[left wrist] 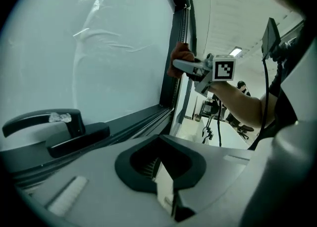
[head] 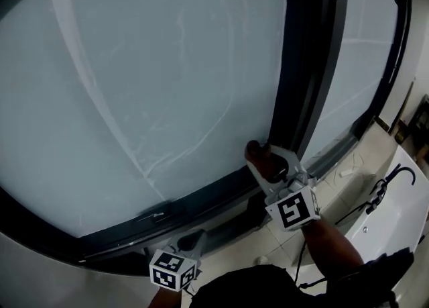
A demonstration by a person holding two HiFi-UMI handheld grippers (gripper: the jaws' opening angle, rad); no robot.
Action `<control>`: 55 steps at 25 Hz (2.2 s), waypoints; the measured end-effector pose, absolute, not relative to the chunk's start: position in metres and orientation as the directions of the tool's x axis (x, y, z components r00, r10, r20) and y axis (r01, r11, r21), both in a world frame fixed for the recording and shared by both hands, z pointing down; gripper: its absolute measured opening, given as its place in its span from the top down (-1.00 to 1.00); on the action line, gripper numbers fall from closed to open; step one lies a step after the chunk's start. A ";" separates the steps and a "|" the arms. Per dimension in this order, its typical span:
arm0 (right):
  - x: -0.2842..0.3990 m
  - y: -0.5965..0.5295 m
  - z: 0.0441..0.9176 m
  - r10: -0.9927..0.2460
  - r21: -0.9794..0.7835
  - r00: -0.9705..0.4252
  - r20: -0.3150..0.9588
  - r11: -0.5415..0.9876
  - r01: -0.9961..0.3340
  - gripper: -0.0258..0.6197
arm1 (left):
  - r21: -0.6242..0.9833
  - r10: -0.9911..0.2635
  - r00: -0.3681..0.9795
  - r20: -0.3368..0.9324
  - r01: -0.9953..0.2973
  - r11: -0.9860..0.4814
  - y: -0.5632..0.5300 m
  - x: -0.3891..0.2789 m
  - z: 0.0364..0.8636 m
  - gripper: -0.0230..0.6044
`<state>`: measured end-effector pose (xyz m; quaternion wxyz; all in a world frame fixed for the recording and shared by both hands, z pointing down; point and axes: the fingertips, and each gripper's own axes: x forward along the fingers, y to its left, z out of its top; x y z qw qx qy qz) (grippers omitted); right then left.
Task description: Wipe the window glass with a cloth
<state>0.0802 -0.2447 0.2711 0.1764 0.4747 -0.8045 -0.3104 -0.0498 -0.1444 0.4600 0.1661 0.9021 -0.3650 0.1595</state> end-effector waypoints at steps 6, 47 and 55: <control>0.094 -0.277 0.183 -0.866 0.896 -0.463 -0.187 0.042 -0.442 0.58 | 0.209 -0.656 0.661 0.364 -0.744 -0.635 -0.169 -0.032 0.445 0.87; 0.096 -0.337 0.088 -0.875 0.922 -0.294 -0.384 -0.378 -0.080 0.60 | 0.228 -0.634 0.651 0.417 -0.750 -0.620 -0.168 -0.005 0.462 0.87; 0.098 -0.339 0.109 -0.887 0.933 -0.292 -0.357 -0.350 -0.079 0.60 | 0.225 -0.640 0.642 0.421 -0.758 -0.612 -0.168 -0.009 0.463 0.87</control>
